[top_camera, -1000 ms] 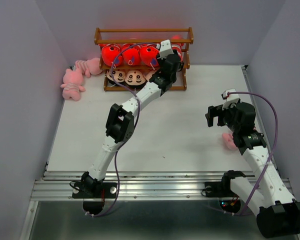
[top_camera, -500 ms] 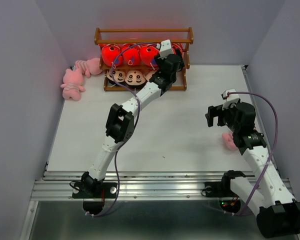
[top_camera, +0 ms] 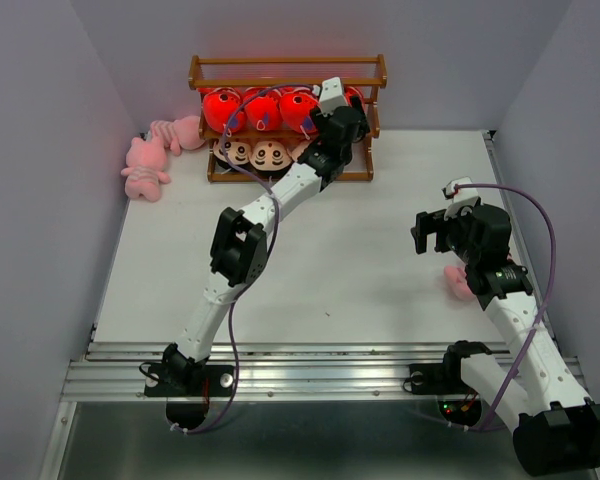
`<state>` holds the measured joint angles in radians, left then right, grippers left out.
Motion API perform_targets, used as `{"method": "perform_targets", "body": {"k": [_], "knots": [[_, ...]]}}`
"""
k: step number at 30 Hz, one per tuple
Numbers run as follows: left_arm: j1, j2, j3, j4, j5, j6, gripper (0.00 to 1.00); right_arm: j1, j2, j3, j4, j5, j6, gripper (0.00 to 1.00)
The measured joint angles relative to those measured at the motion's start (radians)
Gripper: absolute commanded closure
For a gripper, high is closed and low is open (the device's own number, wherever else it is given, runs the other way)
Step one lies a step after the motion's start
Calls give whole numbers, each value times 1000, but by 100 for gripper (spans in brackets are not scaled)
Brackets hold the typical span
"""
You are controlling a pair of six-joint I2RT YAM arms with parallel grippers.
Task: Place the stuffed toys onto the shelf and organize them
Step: Place the stuffed toy onto shelf
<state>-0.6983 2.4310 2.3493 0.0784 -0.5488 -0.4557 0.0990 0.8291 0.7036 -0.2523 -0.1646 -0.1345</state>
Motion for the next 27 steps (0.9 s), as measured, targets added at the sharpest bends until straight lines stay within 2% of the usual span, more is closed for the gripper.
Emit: {"method": "perform_targets", "body": {"k": [9,18,27], "knots": [[0,-65,-47,8,10,-6,31,0,3,0,0,0,0,0],[0,-102,-61,14,19,-18,29,0,3,0,0,1,0,0],[6,-101,-24,-32,45,-59,33,0,3,0,0,1,0,0]]}}
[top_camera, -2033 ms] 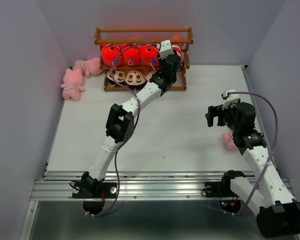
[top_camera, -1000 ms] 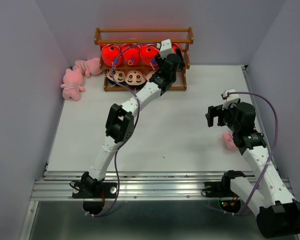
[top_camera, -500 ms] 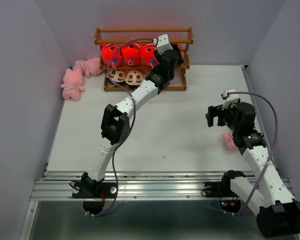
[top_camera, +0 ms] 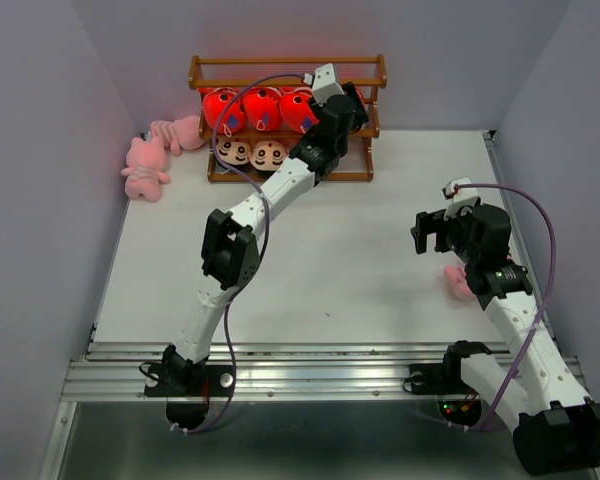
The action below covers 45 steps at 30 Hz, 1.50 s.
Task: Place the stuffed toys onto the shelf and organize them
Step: Place the stuffed toy onto shelf
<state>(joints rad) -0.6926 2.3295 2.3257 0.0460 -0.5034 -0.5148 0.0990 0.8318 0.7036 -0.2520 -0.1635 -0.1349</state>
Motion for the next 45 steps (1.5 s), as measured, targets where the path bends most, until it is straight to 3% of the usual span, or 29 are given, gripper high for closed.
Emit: {"method": "perform_targets", "body": {"k": [15,25,37,42,45], "knots": [[19,39,9,-18,79,-66,43,0,0,0,0,0,0,0],[21,55,13,-29,89,-76,57,0,0,0,0,0,0,0],[29,86,27,-35,93,-80,91,0,0,0,0,8,-3,0],[33,86,27,-31,98,-80,100,0,0,0,0,8,-4,0],[33,86,27,-27,104,-79,100,0,0,0,0,8,-3,0]]}}
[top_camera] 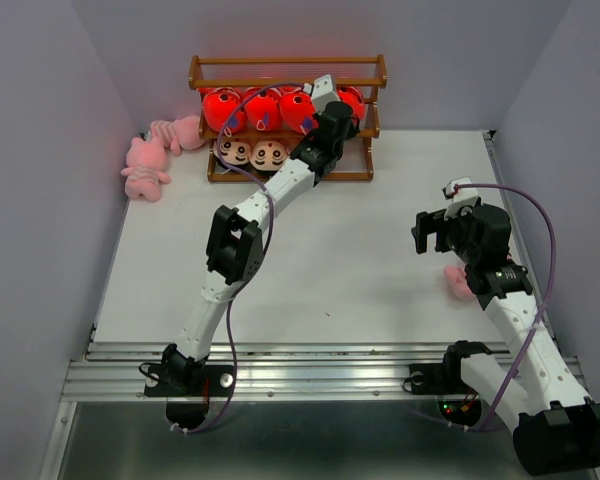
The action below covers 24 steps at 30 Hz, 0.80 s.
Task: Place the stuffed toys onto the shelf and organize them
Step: Place the stuffed toy onto shelf
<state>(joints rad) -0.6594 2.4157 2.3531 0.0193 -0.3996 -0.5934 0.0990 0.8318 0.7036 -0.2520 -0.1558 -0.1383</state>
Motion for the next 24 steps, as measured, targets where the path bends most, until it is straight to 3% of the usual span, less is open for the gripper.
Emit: {"method": "perform_targets", "body": {"k": [24], "knots": [[-17,-45,-99,69,32,33,100,0,0,0,0,3,-2,0]]}}
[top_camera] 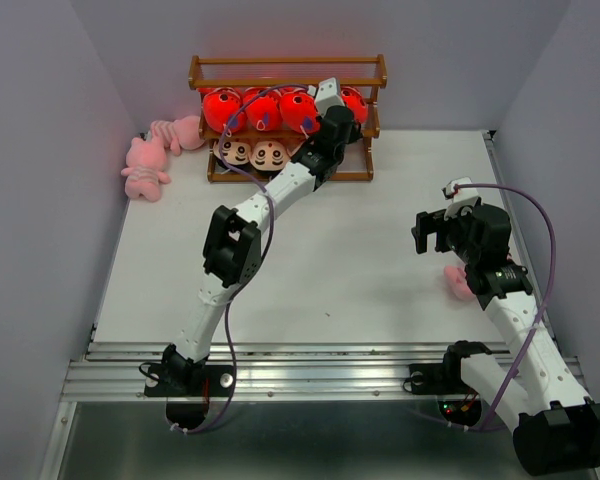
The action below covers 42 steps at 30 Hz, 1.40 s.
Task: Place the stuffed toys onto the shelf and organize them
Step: Place the stuffed toy onto shelf
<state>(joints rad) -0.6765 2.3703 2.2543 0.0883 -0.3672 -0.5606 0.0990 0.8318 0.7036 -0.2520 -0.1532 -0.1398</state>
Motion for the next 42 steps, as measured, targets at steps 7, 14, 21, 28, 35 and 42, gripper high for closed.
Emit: {"method": "perform_targets", "body": {"k": [7,14,21,28,35,42], "knots": [[-11,-36,-25,10,-2,13,100,0,0,0,0,0,-2,0],[-16,-69,-78,30,-3,22,100,0,8,0,0,0,-2,0],[-16,-70,-96,35,-2,33,100,0,8,0,1,0,-3,0],[-16,-70,-96,33,0,42,48,0,8,0,1,0,-3,0],[-16,-72,-98,34,14,53,32,0,8,0,1,0,-3,0],[-16,-128,-157,36,71,83,12,0,8,0,1,1,-3,0]]}}
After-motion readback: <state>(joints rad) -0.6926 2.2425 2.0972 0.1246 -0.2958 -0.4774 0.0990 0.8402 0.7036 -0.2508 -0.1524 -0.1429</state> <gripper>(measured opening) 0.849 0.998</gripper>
